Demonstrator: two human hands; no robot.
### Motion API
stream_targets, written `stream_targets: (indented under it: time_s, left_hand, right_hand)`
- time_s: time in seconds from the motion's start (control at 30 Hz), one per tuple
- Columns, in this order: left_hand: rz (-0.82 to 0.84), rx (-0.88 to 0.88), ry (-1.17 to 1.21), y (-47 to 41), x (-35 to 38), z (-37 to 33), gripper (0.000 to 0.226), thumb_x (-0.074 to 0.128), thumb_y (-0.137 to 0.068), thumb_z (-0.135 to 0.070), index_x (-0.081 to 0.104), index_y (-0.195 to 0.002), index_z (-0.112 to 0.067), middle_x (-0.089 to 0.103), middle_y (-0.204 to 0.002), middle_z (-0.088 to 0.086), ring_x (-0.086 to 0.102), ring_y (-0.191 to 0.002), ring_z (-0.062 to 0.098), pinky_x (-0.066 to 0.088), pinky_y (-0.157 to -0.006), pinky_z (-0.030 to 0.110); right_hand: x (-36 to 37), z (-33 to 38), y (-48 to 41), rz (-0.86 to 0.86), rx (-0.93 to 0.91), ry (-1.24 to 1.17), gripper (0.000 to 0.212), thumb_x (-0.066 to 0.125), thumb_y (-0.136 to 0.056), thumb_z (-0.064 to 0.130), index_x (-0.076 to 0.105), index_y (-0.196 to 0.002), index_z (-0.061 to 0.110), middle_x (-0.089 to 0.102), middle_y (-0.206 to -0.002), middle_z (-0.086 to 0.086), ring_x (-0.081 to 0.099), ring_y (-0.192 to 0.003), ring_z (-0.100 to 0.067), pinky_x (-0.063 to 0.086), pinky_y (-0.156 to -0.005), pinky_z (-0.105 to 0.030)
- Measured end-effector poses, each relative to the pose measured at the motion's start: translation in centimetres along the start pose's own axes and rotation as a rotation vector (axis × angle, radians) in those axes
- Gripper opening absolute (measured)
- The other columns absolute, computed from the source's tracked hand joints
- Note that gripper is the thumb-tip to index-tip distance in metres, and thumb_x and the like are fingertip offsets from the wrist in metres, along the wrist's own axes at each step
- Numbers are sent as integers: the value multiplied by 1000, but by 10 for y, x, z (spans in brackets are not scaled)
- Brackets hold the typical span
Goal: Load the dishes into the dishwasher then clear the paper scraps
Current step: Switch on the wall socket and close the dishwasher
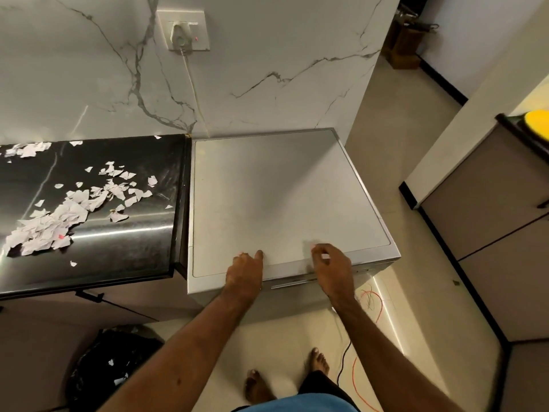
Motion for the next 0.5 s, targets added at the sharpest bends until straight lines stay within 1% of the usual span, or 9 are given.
stream_targets:
  time_s: [0.07,0.1,0.17,0.2,0.27,0.3,0.37,0.43,0.5]
  left_hand:
    - [26,9,-29,-8,-4,1,89,73,-88,-18,20,-159,-22,57,-126,14,57,-117,31,53,-92,41]
    - [36,16,-41,-11,-7,1,95,75,-87,-19,15,-160,-21,58,-128,14,57,-119,31,53,-93,42]
    - [58,42,-54,-16,-13,0,102,82,-82,-24,17,-160,-18,57,-132,13,56,-123,31,52,-96,42]
    - [74,56,-65,-17,-15,-1,102,85,-79,-27,21,-158,-17,56,-133,12,55,-125,31,52,-97,42]
    - [100,70,-95,-21,-18,-4,98,88,-75,-28,30,-154,-15,55,-134,11,53,-127,31,51,-98,42]
    - [109,72,-108,-22,-18,-4,97,89,-74,-28,32,-152,-15,55,-135,11,53,-128,31,50,-98,42]
    - [119,77,-121,-25,-17,-4,100,90,-73,-30,32,-152,-15,54,-136,11,53,-128,30,50,-98,41]
    - [122,86,-107,-26,-17,-2,102,89,-74,-33,30,-155,-16,53,-138,11,51,-130,30,49,-100,40]
    - [108,95,-87,-25,-17,1,102,87,-76,-34,28,-157,-17,51,-138,10,50,-131,29,48,-100,39]
  right_hand:
    - [-14,-22,9,-249,179,-240,10,66,-98,43,69,-104,35,71,-98,13,71,-90,-9,63,-85,-41]
    - [-18,-33,11,-331,285,-385,12,68,-95,46,67,-100,35,72,-97,8,72,-90,-17,63,-84,-45]
    - [-22,-61,9,-418,538,-654,26,73,-89,48,65,-100,26,69,-94,0,66,-89,-24,60,-81,-43]
    - [-24,-71,6,-403,657,-748,31,74,-91,47,64,-106,21,67,-97,-2,63,-91,-25,58,-85,-43]
    - [-28,-87,-2,-319,804,-862,52,75,-93,47,63,-129,12,66,-116,-5,63,-106,-24,53,-100,-44]
    - [-31,-91,-5,-293,821,-896,61,75,-92,48,59,-136,9,65,-126,-7,62,-114,-26,51,-104,-42]
    - [-38,-96,-11,-271,815,-921,70,77,-91,45,54,-144,7,61,-137,-10,56,-129,-29,46,-109,-41]
    - [-43,-95,-15,-242,820,-913,75,79,-90,44,50,-149,9,56,-141,-10,50,-135,-30,43,-108,-43]
    - [-46,-97,-17,-229,843,-885,74,80,-89,43,49,-148,11,53,-142,-10,48,-129,-30,42,-102,-46]
Point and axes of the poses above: each hand's wrist, its own y-axis away from the middle knuckle, its own x-axis out of the palm, z = x × y, the point moved 4 cm from there along -y, towards the middle knuckle
